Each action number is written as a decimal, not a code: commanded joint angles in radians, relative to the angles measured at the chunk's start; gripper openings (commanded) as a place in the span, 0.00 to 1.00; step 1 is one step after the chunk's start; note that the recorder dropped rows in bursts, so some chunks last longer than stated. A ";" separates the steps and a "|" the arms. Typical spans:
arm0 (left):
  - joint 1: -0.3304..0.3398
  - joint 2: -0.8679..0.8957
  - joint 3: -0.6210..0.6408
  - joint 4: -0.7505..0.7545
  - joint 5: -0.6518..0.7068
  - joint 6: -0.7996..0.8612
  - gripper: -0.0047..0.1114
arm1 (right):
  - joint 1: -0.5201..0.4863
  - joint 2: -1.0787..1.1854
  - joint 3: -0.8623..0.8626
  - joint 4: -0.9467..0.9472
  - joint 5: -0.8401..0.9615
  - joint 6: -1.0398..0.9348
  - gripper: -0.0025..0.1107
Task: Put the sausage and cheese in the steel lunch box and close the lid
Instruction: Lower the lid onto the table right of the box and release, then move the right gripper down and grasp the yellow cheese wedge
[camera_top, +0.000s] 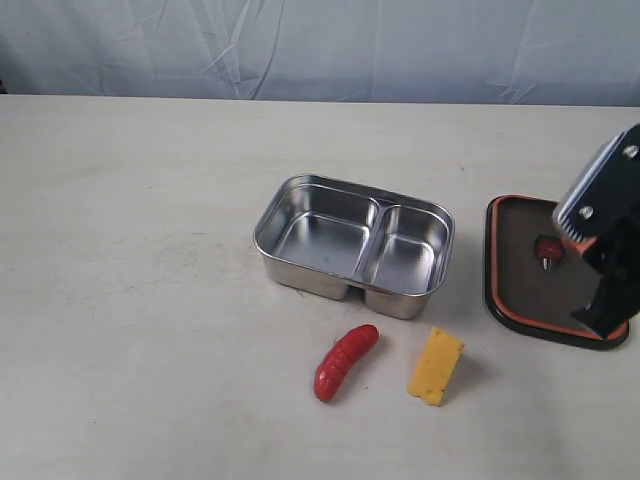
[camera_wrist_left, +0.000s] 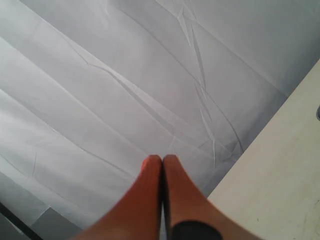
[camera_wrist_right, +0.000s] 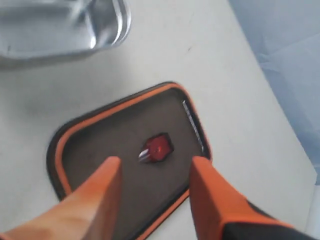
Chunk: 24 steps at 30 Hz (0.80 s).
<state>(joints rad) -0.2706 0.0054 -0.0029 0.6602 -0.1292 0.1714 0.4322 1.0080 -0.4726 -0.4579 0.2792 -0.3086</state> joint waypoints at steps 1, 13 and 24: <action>0.000 -0.005 0.003 -0.001 -0.005 -0.002 0.04 | 0.001 -0.073 -0.057 0.132 0.017 0.031 0.40; 0.000 -0.005 0.003 -0.001 -0.005 -0.002 0.04 | 0.002 0.008 -0.144 0.818 0.253 0.140 0.20; 0.000 -0.005 0.003 -0.001 -0.005 -0.002 0.04 | 0.295 0.225 -0.168 1.174 0.149 0.002 0.13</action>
<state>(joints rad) -0.2706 0.0054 -0.0029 0.6602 -0.1292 0.1714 0.6516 1.1735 -0.6215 0.6834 0.4858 -0.2953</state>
